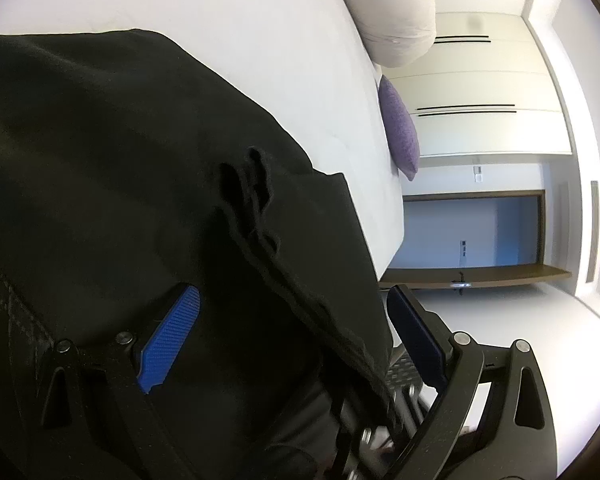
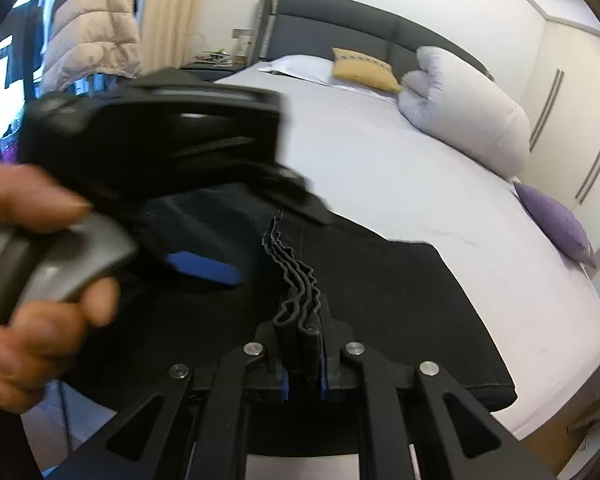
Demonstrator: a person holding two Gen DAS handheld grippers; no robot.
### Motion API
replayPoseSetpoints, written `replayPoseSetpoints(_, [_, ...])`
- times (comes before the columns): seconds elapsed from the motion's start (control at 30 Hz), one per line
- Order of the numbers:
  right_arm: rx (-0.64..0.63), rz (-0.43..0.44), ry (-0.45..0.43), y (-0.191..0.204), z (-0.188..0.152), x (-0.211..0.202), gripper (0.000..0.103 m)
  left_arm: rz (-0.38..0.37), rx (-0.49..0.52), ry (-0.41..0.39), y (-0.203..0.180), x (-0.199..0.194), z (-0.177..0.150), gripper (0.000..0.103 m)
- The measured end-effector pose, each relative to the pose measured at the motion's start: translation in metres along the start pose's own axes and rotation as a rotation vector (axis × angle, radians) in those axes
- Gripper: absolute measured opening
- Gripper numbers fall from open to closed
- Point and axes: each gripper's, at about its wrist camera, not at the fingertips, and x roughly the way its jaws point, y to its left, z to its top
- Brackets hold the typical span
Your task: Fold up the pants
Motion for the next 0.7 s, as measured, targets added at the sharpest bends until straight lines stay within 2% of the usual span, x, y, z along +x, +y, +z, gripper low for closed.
replayPoseSetpoints(0.03, [-0.015,0.006,-0.004,0.005,0.001,-0.002,0.012,-0.002,-0.002,0.003,0.000,0.000,0.002,0.094])
replayPoseSetpoints(0.1, [-0.035,0.011,-0.007,0.019,0.001,-0.005,0.012,0.008,0.020,0.003,-0.001,-0.004,0.006,0.076])
replayPoseSetpoints(0.13, [-0.049,0.015,-0.009,0.024,0.001,-0.006,0.012,0.019,0.036,0.015,-0.003,-0.005,0.007,0.046])
replayPoseSetpoints(0.17, [-0.056,0.017,-0.010,0.027,0.001,-0.007,0.012,0.046,0.050,0.031,-0.003,-0.006,0.009,0.024])
replayPoseSetpoints(0.2, [-0.064,0.020,-0.013,0.032,0.001,-0.009,0.012,0.066,0.059,0.035,-0.002,-0.008,0.011,0.023])
replayPoseSetpoints(0.27, [-0.088,0.025,-0.021,0.035,0.006,-0.008,0.012,0.085,0.094,0.037,-0.003,-0.014,0.015,0.011])
replayPoseSetpoints(0.47, [-0.163,0.058,-0.030,0.062,0.011,-0.010,0.012,0.171,0.192,0.034,-0.005,-0.041,0.015,0.008])
replayPoseSetpoints(0.7, [-0.245,0.100,0.009,0.099,0.005,0.002,0.012,0.239,0.185,0.020,0.016,-0.050,0.010,0.008])
